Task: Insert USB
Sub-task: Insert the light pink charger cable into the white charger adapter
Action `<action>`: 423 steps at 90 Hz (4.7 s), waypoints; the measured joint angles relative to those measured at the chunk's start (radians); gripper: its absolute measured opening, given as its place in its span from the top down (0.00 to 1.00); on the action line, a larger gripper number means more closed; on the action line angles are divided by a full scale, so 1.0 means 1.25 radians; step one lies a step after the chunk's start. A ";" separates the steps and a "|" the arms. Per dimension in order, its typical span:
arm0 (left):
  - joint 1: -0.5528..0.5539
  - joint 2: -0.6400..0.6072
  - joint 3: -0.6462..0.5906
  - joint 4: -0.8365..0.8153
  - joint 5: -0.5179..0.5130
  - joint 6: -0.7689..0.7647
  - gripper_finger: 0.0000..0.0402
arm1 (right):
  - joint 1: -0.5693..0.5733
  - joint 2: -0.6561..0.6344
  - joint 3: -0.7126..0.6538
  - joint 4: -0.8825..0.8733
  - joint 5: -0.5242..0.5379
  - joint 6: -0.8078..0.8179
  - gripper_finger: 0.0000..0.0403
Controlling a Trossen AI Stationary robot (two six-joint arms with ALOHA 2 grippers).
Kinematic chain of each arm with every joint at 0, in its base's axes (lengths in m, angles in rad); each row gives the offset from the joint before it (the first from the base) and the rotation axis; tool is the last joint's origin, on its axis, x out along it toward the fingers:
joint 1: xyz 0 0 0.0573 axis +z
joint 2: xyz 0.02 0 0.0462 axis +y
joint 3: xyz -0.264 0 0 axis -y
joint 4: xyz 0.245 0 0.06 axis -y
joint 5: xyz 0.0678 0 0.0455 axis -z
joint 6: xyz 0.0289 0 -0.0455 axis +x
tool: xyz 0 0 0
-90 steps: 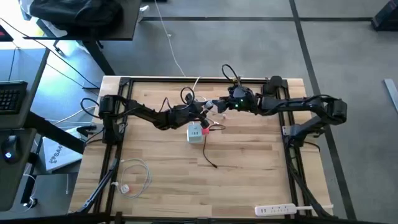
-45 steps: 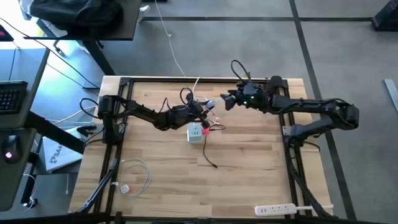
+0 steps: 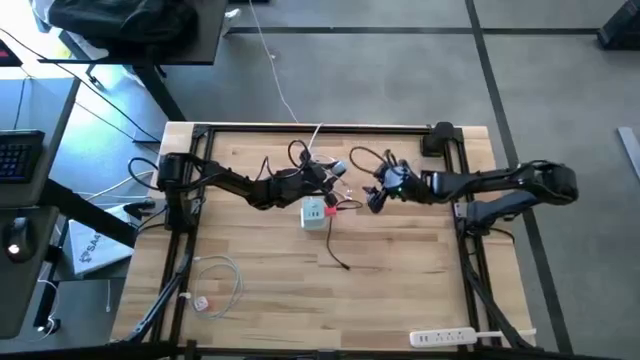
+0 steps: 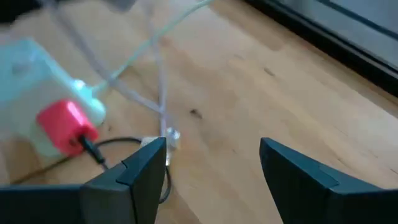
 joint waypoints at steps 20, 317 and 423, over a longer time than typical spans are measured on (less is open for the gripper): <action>0.000 0.002 -0.001 0.022 0.000 0.000 0.77 | -0.058 0.101 -0.034 0.114 -0.101 -0.109 0.44; -0.008 -0.003 0.008 0.039 0.005 0.014 0.77 | -0.115 0.274 0.068 0.206 -0.421 -0.113 0.95; -0.054 -0.027 -0.002 0.065 0.224 0.240 0.77 | -0.262 -0.101 0.316 -0.236 -0.335 -0.100 1.00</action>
